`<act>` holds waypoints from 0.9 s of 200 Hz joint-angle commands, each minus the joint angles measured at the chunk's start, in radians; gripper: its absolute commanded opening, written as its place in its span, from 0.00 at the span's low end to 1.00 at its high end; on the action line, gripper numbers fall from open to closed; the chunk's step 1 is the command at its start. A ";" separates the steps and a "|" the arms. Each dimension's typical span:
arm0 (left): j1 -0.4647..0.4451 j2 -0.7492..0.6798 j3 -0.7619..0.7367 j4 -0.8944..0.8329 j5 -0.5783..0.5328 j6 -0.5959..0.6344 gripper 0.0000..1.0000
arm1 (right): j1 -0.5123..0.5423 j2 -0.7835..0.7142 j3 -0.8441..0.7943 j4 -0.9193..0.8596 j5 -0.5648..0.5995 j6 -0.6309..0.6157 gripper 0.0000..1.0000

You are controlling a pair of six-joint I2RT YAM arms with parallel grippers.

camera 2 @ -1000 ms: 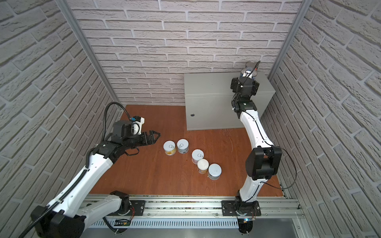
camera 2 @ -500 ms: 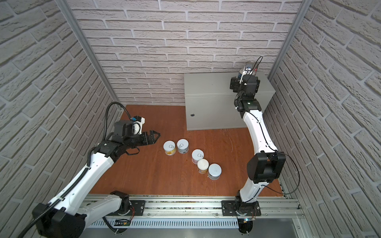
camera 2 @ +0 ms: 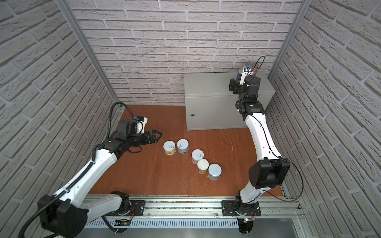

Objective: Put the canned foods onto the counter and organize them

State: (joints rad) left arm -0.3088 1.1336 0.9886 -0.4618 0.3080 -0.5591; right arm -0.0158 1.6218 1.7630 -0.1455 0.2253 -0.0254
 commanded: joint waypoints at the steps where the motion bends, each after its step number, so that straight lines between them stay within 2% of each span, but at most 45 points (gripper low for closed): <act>1: 0.002 0.002 -0.011 0.062 0.017 -0.008 0.99 | -0.001 -0.040 0.007 0.042 -0.008 0.025 1.00; 33: 0.002 0.015 -0.008 0.068 0.039 -0.012 0.99 | -0.003 -0.010 0.051 -0.007 0.050 0.035 0.98; 92: 0.002 0.014 -0.025 0.072 0.039 -0.015 0.98 | -0.015 0.014 0.063 -0.010 0.047 0.048 0.94; 119: 0.002 0.019 -0.019 0.065 0.057 -0.016 0.98 | -0.020 0.055 0.104 -0.027 0.112 0.037 0.89; 180: 0.002 0.013 -0.021 0.057 0.043 -0.015 0.99 | -0.033 0.112 0.158 -0.042 0.080 0.045 0.87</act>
State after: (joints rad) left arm -0.3088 1.1496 0.9741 -0.4351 0.3485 -0.5774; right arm -0.0368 1.7214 1.8774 -0.2043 0.2985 0.0128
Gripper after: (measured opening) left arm 0.984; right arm 0.867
